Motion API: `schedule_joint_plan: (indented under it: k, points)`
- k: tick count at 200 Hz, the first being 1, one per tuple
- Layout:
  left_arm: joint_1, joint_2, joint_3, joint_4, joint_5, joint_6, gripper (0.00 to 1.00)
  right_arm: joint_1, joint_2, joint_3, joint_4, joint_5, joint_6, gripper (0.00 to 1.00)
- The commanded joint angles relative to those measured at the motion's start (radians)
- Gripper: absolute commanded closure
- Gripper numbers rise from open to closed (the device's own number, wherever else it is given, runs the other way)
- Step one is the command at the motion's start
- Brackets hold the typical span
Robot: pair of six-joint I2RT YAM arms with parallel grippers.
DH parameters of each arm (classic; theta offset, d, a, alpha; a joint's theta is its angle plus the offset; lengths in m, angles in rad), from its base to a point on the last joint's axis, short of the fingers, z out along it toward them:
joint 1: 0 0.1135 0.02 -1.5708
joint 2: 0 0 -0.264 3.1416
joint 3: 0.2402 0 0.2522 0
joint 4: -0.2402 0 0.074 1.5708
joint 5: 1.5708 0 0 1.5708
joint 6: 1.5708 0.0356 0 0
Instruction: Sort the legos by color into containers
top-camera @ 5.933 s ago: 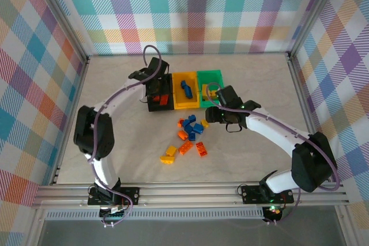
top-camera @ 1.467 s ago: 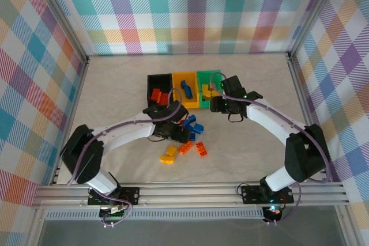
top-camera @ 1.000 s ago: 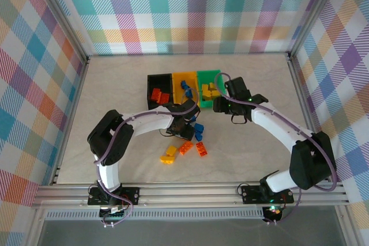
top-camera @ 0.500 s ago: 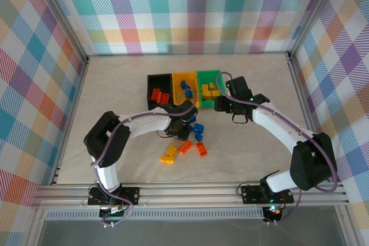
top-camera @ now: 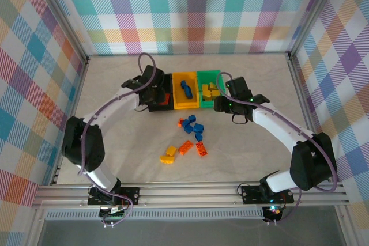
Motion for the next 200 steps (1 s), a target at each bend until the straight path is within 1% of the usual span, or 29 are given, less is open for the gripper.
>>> schedule_joint_plan:
  k: [1,21,36,58,88,101,124,158,178,200]
  points:
    - [0.031,0.097,0.087,0.008,-0.048,0.001,0.68,-0.005,0.006,-0.021,0.012,-0.024,0.017,0.38]
    - [0.054,0.184,0.173,-0.010,-0.040,-0.001,0.67,-0.004,-0.003,-0.035,0.008,-0.030,0.015,0.38]
    - [0.059,0.234,0.225,-0.032,-0.036,0.001,0.64,-0.004,-0.009,-0.053,0.012,-0.050,0.012,0.38]
    - [0.060,0.265,0.265,-0.050,-0.008,-0.003,0.45,0.003,-0.004,-0.071,0.017,-0.103,0.002,0.37]
    - [0.053,0.197,0.241,-0.024,0.044,-0.023,0.17,0.043,0.025,-0.079,0.010,-0.161,-0.003,0.35]
    - [0.047,0.149,0.219,-0.018,0.070,-0.030,0.09,0.071,0.036,-0.081,-0.002,-0.175,-0.006,0.35]
    - [0.022,0.019,0.115,0.025,0.132,-0.054,0.00,0.141,0.047,-0.101,-0.015,-0.203,-0.009,0.34]
    - [-0.070,-0.194,-0.090,0.065,0.148,-0.091,0.00,0.264,0.052,-0.153,-0.031,-0.248,-0.017,0.32]
    - [-0.101,-0.301,-0.200,0.069,0.139,-0.116,0.00,0.346,0.078,-0.170,-0.054,-0.217,-0.014,0.32]
    - [-0.102,-0.398,-0.298,0.056,0.131,-0.138,0.00,0.408,0.117,-0.178,-0.057,-0.158,0.001,0.32]
